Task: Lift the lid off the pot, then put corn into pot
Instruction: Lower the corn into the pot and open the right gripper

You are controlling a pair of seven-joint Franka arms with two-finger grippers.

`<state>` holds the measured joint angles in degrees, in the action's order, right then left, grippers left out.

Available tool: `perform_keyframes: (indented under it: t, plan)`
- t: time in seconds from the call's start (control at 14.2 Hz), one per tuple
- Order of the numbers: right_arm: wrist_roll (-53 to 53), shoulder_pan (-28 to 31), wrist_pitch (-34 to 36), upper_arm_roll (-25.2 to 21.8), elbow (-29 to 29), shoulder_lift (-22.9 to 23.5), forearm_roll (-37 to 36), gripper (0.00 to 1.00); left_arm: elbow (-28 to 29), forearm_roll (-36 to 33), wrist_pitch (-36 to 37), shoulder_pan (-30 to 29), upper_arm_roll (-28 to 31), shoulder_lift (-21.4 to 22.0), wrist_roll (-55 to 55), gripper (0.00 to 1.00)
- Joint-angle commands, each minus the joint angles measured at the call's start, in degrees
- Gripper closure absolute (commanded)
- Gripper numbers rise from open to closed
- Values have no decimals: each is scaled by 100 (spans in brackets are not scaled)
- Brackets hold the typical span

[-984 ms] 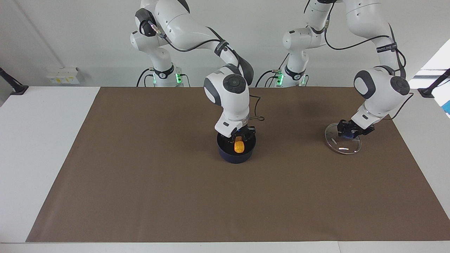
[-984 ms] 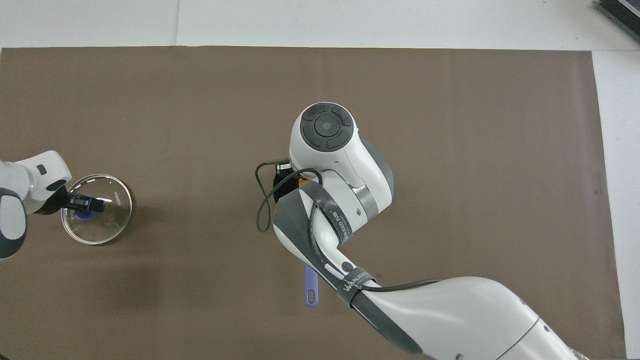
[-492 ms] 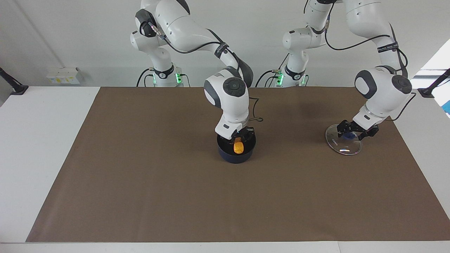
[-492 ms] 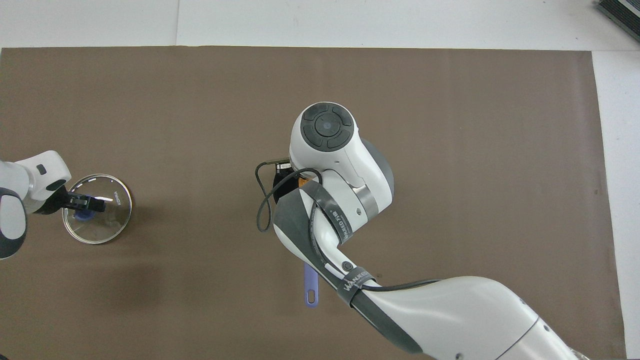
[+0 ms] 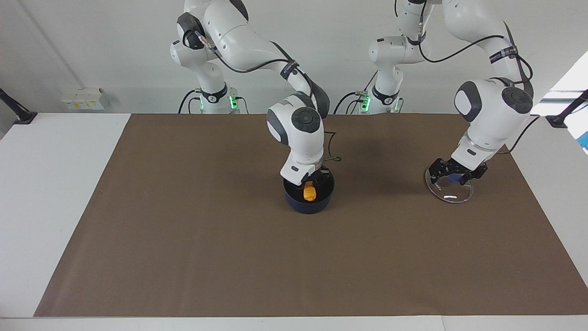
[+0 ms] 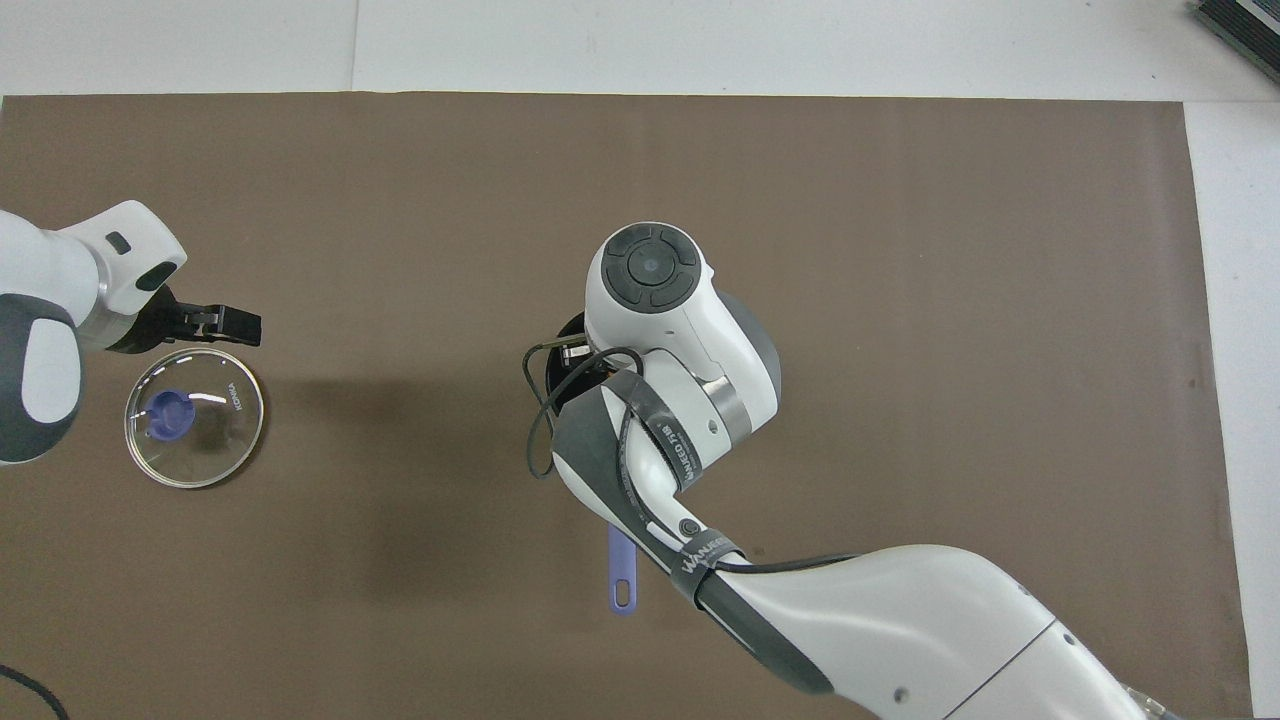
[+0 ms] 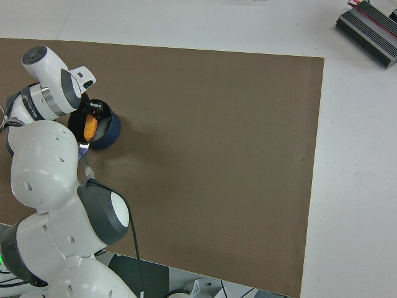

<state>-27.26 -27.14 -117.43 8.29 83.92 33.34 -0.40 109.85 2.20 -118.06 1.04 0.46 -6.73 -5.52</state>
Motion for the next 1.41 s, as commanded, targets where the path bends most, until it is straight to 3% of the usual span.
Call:
perform_keyframes:
  t: [0.0,0.14,0.42,0.77,1.34]
  plan:
    - [124,60,-184,41,134,-64,-39,46,-786,-27,939,98,33,-4,462,0]
    - [124,60,-184,41,134,-64,-30,24,-1314,-27,1555,98,33,-13,508,0]
    - [45,34,-96,32,37,-64,-83,2,-2001,-36,2435,63,50,49,499,0]
    - [63,401,9,-29,54,-634,-74,0,-2046,-97,2779,54,68,523,491,0]
    - [272,1570,1536,-29,37,-2145,-92,0,-2037,-97,3061,107,15,787,245,0]
